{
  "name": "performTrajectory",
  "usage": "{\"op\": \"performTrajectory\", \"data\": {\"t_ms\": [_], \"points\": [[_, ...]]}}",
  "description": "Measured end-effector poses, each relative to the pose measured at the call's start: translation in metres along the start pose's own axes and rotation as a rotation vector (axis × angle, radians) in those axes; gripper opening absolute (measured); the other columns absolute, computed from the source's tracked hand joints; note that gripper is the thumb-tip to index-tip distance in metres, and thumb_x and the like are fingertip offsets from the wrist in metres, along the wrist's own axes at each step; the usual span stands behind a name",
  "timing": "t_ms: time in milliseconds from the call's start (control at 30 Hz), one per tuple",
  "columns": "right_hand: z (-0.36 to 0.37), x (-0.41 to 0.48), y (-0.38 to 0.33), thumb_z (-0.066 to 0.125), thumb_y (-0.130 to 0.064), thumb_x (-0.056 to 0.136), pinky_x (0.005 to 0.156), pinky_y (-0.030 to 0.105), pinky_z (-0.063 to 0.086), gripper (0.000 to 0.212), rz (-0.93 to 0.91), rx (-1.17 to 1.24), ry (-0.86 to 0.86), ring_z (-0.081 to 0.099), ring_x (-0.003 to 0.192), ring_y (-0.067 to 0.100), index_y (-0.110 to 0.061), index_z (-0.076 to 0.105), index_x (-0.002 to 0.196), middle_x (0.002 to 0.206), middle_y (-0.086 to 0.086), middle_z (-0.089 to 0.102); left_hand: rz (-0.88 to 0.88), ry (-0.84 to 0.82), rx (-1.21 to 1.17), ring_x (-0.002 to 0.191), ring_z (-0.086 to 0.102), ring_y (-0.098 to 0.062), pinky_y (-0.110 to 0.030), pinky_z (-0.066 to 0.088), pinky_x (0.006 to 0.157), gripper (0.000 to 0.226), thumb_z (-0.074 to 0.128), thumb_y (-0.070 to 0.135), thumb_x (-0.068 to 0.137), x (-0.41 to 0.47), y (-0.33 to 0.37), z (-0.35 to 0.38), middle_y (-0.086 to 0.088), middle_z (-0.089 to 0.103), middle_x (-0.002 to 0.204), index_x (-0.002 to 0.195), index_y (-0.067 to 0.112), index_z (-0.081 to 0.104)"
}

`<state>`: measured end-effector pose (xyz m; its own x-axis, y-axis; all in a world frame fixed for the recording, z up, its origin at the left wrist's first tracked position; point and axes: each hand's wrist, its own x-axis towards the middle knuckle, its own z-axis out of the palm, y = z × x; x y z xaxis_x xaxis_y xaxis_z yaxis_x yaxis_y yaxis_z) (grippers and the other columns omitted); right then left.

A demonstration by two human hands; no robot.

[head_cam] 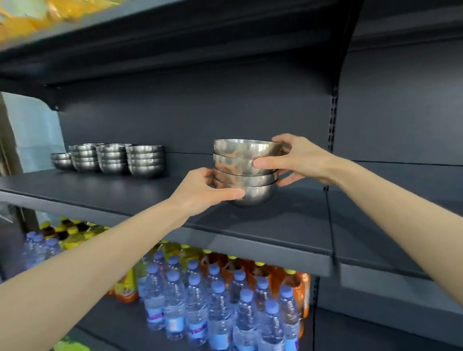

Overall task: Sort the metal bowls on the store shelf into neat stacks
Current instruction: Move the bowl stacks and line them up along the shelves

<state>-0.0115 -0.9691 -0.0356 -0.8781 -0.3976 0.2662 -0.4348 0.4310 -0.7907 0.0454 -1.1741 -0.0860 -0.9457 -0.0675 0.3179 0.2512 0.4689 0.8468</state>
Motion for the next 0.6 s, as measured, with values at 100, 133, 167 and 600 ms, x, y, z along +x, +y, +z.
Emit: {"op": "performTrajectory", "data": {"t_ms": [100,133,167,600], "points": [[0.040,0.006,-0.020,0.080,-0.037,0.071,0.079,0.037,0.060,0.096,-0.008,-0.024,0.019,0.064,0.100,0.016,-0.015,0.027,0.147,0.120,-0.002,0.050,0.002,0.010,0.006,0.097,0.067,-0.011,-0.012,0.043,0.070,0.032,0.083,0.030,0.070,-0.007,-0.022,-0.039,-0.001,0.071,0.103,0.095,0.020,0.066],[0.053,0.008,-0.027,0.081,-0.038,0.071,0.079,0.037,0.060,0.096,-0.009,-0.031,0.023,0.064,0.101,0.017,-0.016,0.027,0.147,0.123,-0.001,0.049,0.004,0.007,0.004,0.097,0.067,-0.011,-0.013,0.044,0.071,0.031,0.083,0.030,0.070,-0.009,-0.030,-0.052,-0.002,0.071,0.104,0.094,0.019,0.067],[0.065,0.011,-0.033,0.081,-0.039,0.070,0.080,0.038,0.060,0.097,-0.008,-0.032,0.026,0.063,0.102,0.018,-0.016,0.027,0.147,0.124,-0.001,0.048,0.005,0.004,0.005,0.097,0.067,-0.012,-0.014,0.045,0.074,0.030,0.083,0.030,0.070,-0.010,-0.036,-0.065,-0.003,0.071,0.105,0.093,0.019,0.068],[0.162,0.099,-0.077,0.081,-0.039,0.071,0.079,0.036,0.060,0.096,0.014,-0.053,0.032,0.066,0.098,0.019,-0.017,0.027,0.147,0.130,0.001,0.050,-0.003,0.010,-0.107,0.085,0.064,-0.006,-0.012,0.053,0.069,0.038,0.085,0.026,0.067,0.039,-0.112,-0.171,-0.001,0.073,0.099,0.100,0.020,0.068]]}}
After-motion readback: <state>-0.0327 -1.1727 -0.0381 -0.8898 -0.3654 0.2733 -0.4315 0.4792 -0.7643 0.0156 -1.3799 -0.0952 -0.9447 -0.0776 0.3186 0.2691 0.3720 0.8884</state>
